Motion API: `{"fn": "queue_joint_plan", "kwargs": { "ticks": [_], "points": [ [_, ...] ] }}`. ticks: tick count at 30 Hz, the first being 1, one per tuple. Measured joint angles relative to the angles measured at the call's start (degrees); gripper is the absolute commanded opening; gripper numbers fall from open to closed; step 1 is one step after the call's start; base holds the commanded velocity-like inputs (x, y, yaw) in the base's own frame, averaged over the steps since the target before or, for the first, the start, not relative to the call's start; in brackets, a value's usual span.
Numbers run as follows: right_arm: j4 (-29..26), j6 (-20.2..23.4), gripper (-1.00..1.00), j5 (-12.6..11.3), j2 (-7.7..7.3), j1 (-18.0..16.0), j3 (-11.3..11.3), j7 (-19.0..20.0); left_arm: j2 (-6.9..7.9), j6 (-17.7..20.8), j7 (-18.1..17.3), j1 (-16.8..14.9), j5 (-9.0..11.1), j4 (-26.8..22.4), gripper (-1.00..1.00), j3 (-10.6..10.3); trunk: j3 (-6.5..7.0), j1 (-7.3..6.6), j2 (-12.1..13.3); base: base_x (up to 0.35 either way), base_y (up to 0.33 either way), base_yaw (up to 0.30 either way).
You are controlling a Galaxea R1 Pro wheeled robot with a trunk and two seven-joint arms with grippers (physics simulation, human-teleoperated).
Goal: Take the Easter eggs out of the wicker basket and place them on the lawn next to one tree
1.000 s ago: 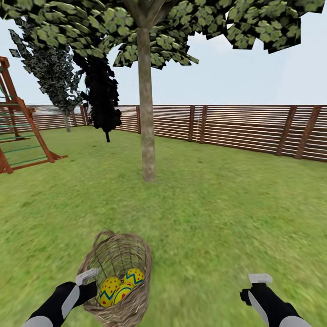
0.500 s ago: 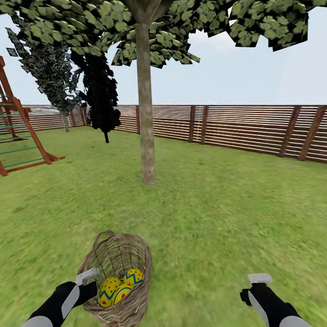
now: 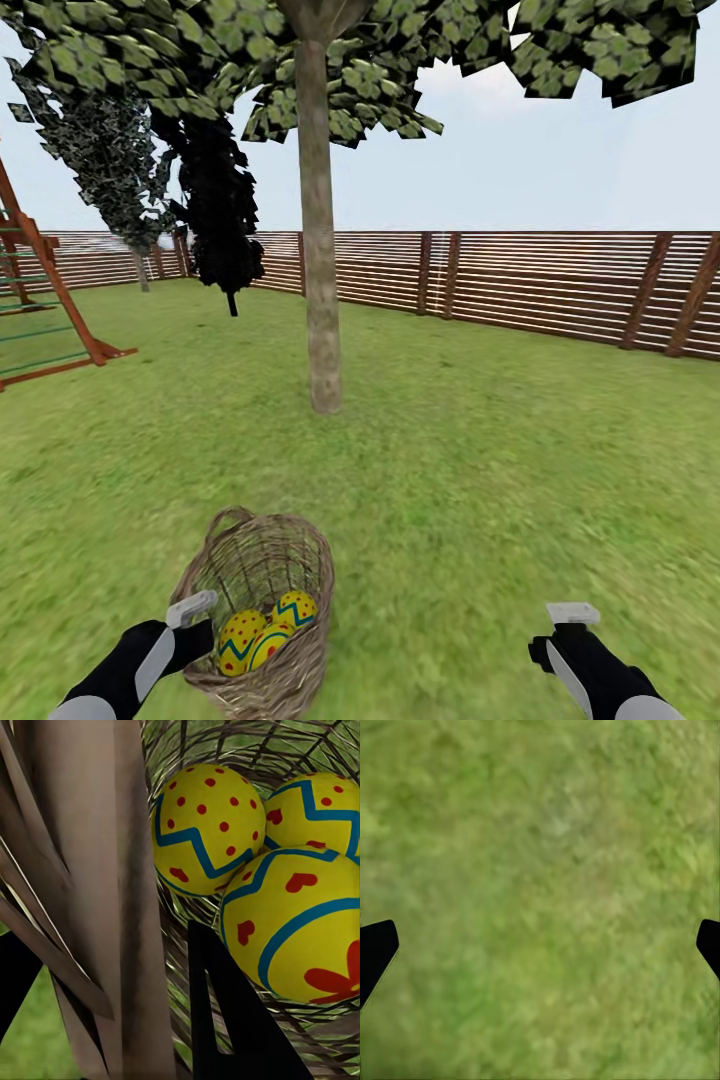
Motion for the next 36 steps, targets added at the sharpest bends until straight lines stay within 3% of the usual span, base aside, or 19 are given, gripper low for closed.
{"fn": "queue_joint_plan", "kwargs": {
  "ticks": [10,36],
  "points": [
    [0.0,0.0,1.00,0.0,0.01,0.0,0.0,-0.2,-0.08,0.0,0.0,0.0,0.0,0.0,-1.00,0.0,0.00,0.00,0.0,0.329,0.000,0.133],
    [0.0,0.0,1.00,-0.1,-0.12,0.0,-0.1,0.0,-0.09,0.0,0.1,0.0,0.0,0.1,-1.00,0.0,0.00,0.00,0.0,0.329,0.000,0.002]
  ]
}}
